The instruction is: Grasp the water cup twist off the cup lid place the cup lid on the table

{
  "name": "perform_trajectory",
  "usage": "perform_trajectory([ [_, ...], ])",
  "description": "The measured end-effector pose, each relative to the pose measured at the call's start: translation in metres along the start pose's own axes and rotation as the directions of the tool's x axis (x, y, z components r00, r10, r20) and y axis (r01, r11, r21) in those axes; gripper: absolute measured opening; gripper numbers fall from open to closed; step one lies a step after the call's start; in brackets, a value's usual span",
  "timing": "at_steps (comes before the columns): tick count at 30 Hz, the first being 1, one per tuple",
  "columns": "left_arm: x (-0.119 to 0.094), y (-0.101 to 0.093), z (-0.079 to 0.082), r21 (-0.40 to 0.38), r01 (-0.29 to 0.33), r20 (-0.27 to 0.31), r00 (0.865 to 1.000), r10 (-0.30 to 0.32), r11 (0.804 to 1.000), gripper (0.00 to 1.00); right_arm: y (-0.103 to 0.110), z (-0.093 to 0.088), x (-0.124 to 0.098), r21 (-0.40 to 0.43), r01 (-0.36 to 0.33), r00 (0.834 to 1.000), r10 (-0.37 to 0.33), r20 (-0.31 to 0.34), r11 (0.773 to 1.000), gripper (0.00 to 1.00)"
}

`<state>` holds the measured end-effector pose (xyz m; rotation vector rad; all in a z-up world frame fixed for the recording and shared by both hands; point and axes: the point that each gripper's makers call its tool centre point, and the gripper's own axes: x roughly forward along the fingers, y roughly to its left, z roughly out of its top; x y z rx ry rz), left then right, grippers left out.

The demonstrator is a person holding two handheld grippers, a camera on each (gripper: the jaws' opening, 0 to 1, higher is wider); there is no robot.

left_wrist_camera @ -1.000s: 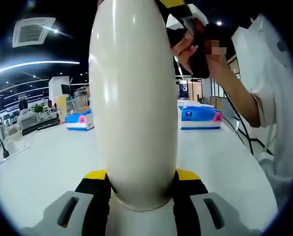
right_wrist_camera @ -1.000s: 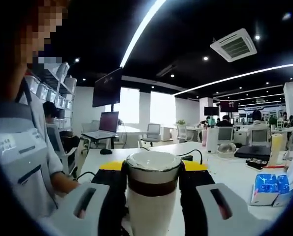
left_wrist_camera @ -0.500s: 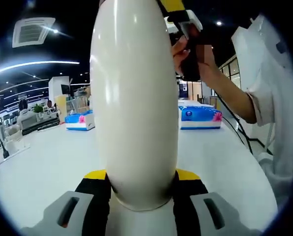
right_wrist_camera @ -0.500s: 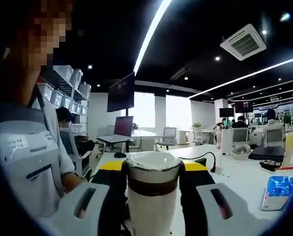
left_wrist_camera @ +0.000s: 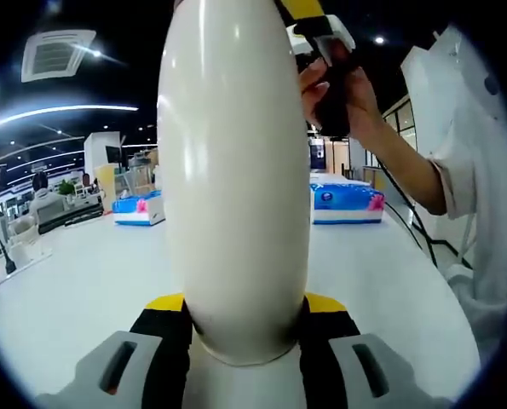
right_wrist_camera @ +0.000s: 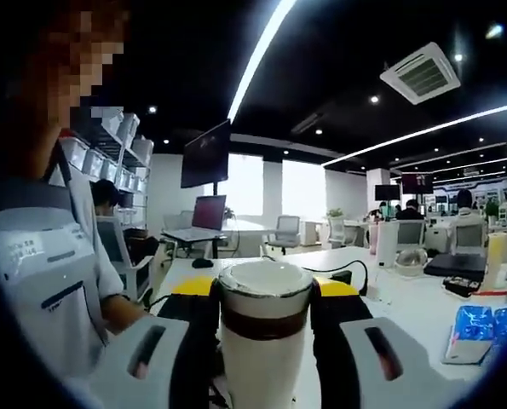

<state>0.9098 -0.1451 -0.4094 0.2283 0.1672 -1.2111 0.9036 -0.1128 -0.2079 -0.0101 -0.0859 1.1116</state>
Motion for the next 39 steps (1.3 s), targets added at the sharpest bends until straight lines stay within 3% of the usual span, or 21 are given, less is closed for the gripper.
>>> perform_trajectory([
  [3, 0.000, 0.000, 0.000, -0.002, 0.001, 0.000, 1.000, -0.001, 1.000, 0.51, 0.001, 0.002, -0.001, -0.012, 0.017, 1.000, -0.017, -0.006, 1.000, 0.48],
  [5, 0.000, 0.000, 0.000, -0.002, 0.001, -0.001, 1.000, -0.001, 1.000, 0.51, 0.000, 0.004, -0.002, 0.005, 0.038, 0.999, -0.037, -0.008, 0.999, 0.57],
  [8, -0.001, 0.000, 0.000, -0.002, 0.001, -0.001, 1.000, -0.001, 1.000, 0.51, -0.003, 0.007, -0.007, 0.010, 0.115, 0.993, -0.114, -0.011, 0.993, 0.61],
  [10, -0.001, 0.000, 0.000, -0.001, 0.000, -0.001, 1.000, 0.000, 1.000, 0.51, -0.005, 0.006, -0.011, -0.012, 0.186, 0.982, -0.186, -0.027, 0.982, 0.61],
  [12, -0.001, 0.000, -0.001, -0.001, 0.000, -0.002, 1.000, 0.000, 1.000, 0.51, -0.008, -0.001, -0.013, -0.031, 0.267, 0.960, -0.269, -0.074, 0.963, 0.61],
  [18, -0.001, 0.001, -0.001, -0.001, 0.001, -0.002, 1.000, -0.001, 1.000, 0.51, 0.006, 0.000, -0.006, -0.039, 0.346, 0.936, -0.348, -0.053, 0.937, 0.73],
  [21, -0.001, 0.001, -0.001, -0.001, 0.001, -0.002, 1.000, -0.001, 1.000, 0.50, 0.008, 0.003, -0.002, -0.057, 0.409, 0.912, -0.411, -0.017, 0.911, 0.76],
  [23, -0.001, 0.001, -0.001, -0.001, 0.001, -0.003, 1.000, -0.001, 1.000, 0.50, 0.004, 0.005, -0.005, -0.064, 0.463, 0.886, -0.464, -0.001, 0.884, 0.76],
  [25, -0.001, 0.001, -0.001, 0.000, 0.001, -0.003, 1.000, -0.001, 1.000, 0.50, 0.000, 0.005, -0.009, -0.035, 0.527, 0.850, -0.526, 0.023, 0.849, 0.77],
  [29, -0.001, 0.001, -0.001, 0.001, 0.001, -0.003, 1.000, -0.001, 1.000, 0.50, -0.001, 0.005, -0.013, -0.003, 0.568, 0.822, -0.568, 0.044, 0.823, 0.82],
  [31, -0.001, 0.001, -0.001, 0.001, 0.001, -0.003, 1.000, -0.001, 1.000, 0.50, -0.004, 0.003, -0.016, 0.002, 0.622, 0.782, -0.621, 0.049, 0.783, 0.83],
  [33, -0.001, 0.001, -0.001, 0.000, 0.001, -0.003, 1.000, -0.001, 1.000, 0.50, -0.004, -0.001, -0.013, -0.022, 0.649, 0.760, -0.649, 0.031, 0.760, 0.84],
  [39, -0.001, 0.002, -0.001, 0.000, 0.001, -0.003, 1.000, -0.001, 1.000, 0.50, -0.005, -0.002, -0.007, -0.020, 0.688, 0.726, -0.687, 0.028, 0.726, 0.82],
])
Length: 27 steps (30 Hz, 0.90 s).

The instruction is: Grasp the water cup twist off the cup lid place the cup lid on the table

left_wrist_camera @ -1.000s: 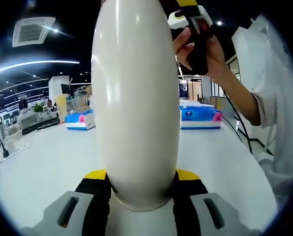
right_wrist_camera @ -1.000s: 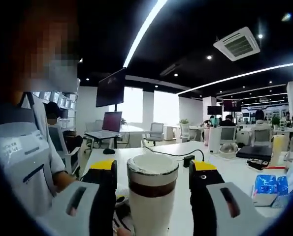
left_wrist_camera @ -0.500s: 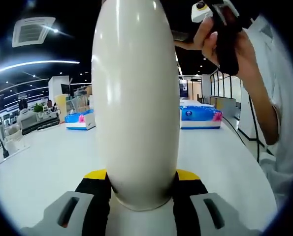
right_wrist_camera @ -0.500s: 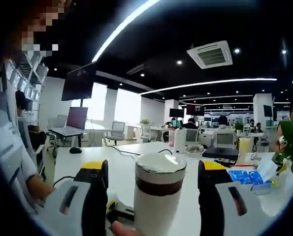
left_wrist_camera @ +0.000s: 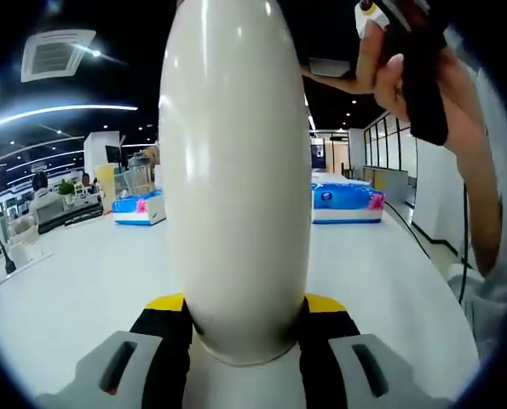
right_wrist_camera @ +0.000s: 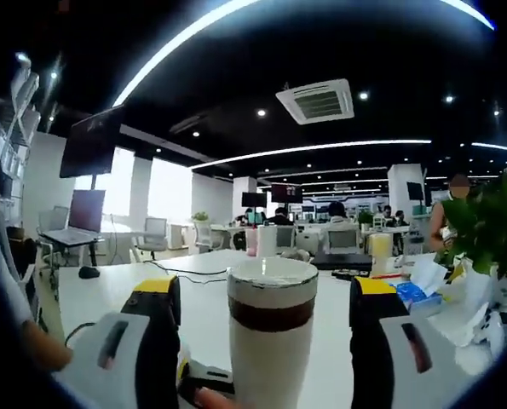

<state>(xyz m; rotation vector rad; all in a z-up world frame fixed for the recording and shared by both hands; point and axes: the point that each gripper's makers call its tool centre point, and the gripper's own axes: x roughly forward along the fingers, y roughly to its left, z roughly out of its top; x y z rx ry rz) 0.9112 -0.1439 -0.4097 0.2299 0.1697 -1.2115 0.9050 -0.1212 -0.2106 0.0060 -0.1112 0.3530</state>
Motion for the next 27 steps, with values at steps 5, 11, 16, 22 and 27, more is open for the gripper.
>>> perform_trajectory([
  [5, -0.0002, 0.0005, -0.0002, -0.001, -0.002, -0.001, 1.000, 0.002, 1.000, 0.50, 0.0046, -0.0025, 0.0004, -0.002, 0.007, 1.000, -0.007, -0.005, 1.000, 0.82],
  [11, -0.0002, 0.0008, -0.0002, -0.001, -0.003, -0.002, 1.000, 0.003, 1.000, 0.50, 0.0023, -0.0063, 0.0016, 0.009, 0.028, 0.999, -0.028, -0.025, 1.000, 0.83],
  [16, -0.0002, 0.0008, -0.0002, -0.002, -0.003, -0.001, 1.000, 0.003, 1.000, 0.50, 0.0059, -0.0079, 0.0043, -0.016, 0.032, 0.999, -0.033, -0.033, 0.999, 0.81],
  [22, -0.0003, 0.0006, -0.0002, -0.002, -0.003, -0.001, 1.000, 0.003, 1.000, 0.50, 0.0015, -0.0042, 0.0064, -0.010, 0.060, 0.998, -0.061, -0.017, 0.998, 0.80],
  [27, -0.0006, 0.0006, -0.0004, -0.002, -0.004, -0.002, 1.000, 0.004, 1.000, 0.50, 0.0044, -0.0004, 0.0081, 0.016, 0.050, 0.999, -0.050, 0.003, 0.999, 0.70],
])
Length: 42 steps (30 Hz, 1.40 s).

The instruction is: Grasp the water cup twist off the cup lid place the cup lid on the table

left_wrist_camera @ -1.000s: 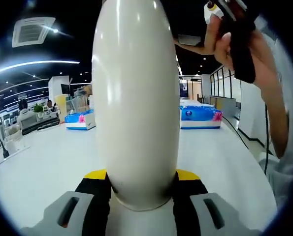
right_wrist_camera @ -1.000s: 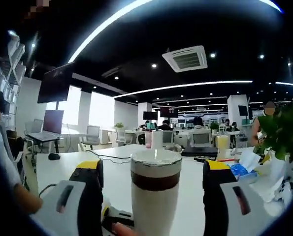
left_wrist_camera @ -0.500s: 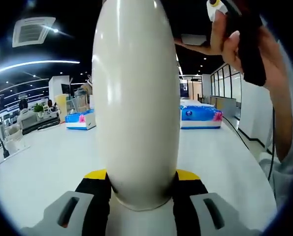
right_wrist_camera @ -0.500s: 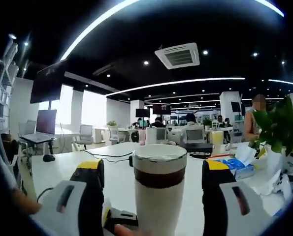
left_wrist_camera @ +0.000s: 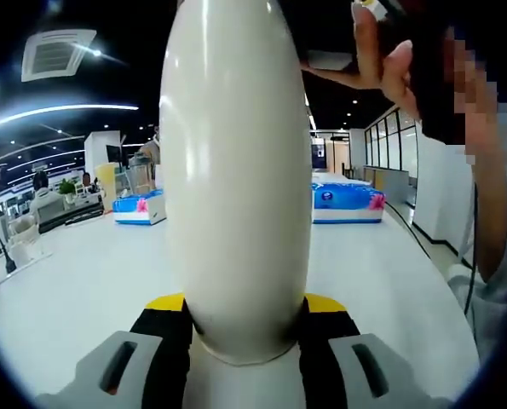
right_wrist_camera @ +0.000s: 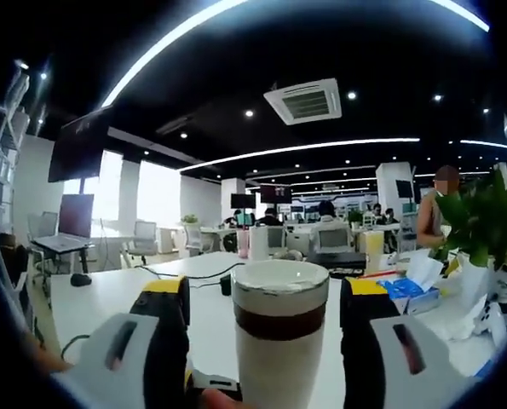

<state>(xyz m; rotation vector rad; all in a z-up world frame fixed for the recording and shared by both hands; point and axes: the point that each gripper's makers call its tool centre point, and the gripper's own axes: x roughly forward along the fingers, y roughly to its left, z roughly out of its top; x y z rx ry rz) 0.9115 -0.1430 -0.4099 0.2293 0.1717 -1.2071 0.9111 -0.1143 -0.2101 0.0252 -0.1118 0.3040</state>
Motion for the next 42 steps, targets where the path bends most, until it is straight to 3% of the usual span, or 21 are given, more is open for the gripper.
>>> perform_trajectory([
  [14, -0.0002, -0.0004, -0.0001, 0.001, 0.000, 0.001, 1.000, 0.000, 1.000, 0.50, -0.0107, 0.0005, -0.0019, -0.050, 0.040, 0.999, -0.040, 0.004, 0.998, 0.46],
  [26, 0.0004, -0.0004, -0.0001, -0.001, -0.001, 0.001, 1.000, 0.001, 1.000, 0.50, -0.0099, 0.0003, -0.0018, -0.097, -0.002, 1.000, 0.002, 0.002, 0.995, 0.45],
  [42, 0.0009, -0.0007, -0.0005, -0.002, 0.000, 0.001, 1.000, 0.000, 1.000, 0.50, -0.0088, -0.0005, -0.0022, -0.063, -0.110, 0.994, 0.110, 0.000, 0.992, 0.45],
])
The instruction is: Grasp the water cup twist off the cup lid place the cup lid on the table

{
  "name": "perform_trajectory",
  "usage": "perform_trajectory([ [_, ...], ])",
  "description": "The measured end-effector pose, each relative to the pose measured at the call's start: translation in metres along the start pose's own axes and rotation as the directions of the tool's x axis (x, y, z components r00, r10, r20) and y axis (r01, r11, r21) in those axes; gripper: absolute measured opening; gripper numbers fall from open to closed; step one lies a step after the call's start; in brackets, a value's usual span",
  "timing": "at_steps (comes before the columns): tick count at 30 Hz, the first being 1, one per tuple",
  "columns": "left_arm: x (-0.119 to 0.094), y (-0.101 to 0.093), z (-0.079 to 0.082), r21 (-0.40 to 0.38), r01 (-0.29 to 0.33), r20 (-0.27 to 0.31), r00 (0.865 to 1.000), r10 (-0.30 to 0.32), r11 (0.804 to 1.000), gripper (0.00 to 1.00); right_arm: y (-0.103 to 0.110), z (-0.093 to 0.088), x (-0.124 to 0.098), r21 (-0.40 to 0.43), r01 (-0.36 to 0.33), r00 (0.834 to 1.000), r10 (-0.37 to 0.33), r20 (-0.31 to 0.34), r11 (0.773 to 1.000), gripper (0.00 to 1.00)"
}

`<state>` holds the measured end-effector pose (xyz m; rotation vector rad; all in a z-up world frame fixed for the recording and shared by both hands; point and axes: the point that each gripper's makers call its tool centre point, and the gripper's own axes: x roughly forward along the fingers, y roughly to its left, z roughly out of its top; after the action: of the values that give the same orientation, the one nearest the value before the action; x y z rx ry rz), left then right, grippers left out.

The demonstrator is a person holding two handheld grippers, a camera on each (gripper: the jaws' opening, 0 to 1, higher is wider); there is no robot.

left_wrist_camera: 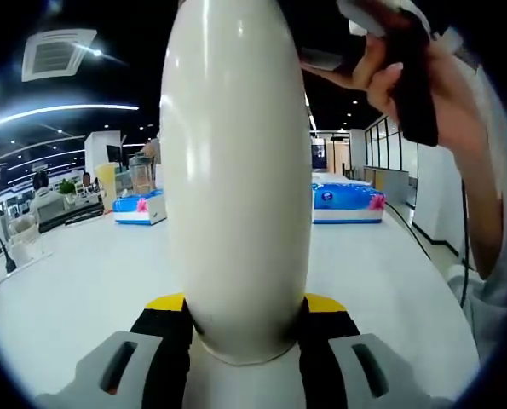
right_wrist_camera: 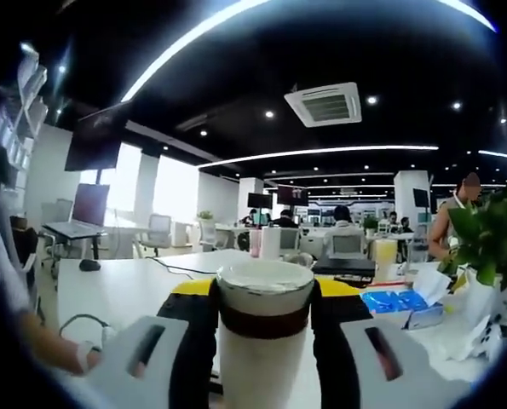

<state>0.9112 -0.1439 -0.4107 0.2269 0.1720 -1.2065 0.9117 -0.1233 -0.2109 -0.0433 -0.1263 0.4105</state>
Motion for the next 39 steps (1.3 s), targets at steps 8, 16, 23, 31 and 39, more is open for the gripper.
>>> perform_trajectory([
  [8, -0.0006, 0.0003, -0.0002, -0.001, 0.000, 0.000, 1.000, 0.000, 1.000, 0.50, 0.0023, 0.0001, 0.0010, 0.005, -0.050, 0.999, 0.050, -0.002, 0.999, 0.45],
  [16, -0.0003, 0.0000, -0.0004, -0.002, 0.001, 0.000, 1.000, -0.001, 1.000, 0.50, 0.0031, -0.0003, 0.0018, 0.002, -0.092, 0.996, 0.092, -0.009, 0.996, 0.45],
  [23, -0.0002, -0.0003, -0.0006, -0.002, 0.001, 0.000, 1.000, -0.001, 1.000, 0.50, 0.0034, -0.0004, 0.0018, 0.011, -0.140, 0.990, 0.140, -0.010, 0.990, 0.45],
  [31, -0.0009, -0.0005, -0.0003, -0.004, 0.001, 0.000, 1.000, -0.001, 1.000, 0.50, 0.0044, -0.0002, 0.0028, 0.034, -0.225, 0.974, 0.225, -0.005, 0.974, 0.45],
  [39, -0.0013, -0.0005, 0.0000, -0.006, 0.000, 0.000, 1.000, 0.000, 1.000, 0.50, 0.0060, -0.0004, 0.0039, 0.042, -0.290, 0.957, 0.290, 0.000, 0.956, 0.45],
])
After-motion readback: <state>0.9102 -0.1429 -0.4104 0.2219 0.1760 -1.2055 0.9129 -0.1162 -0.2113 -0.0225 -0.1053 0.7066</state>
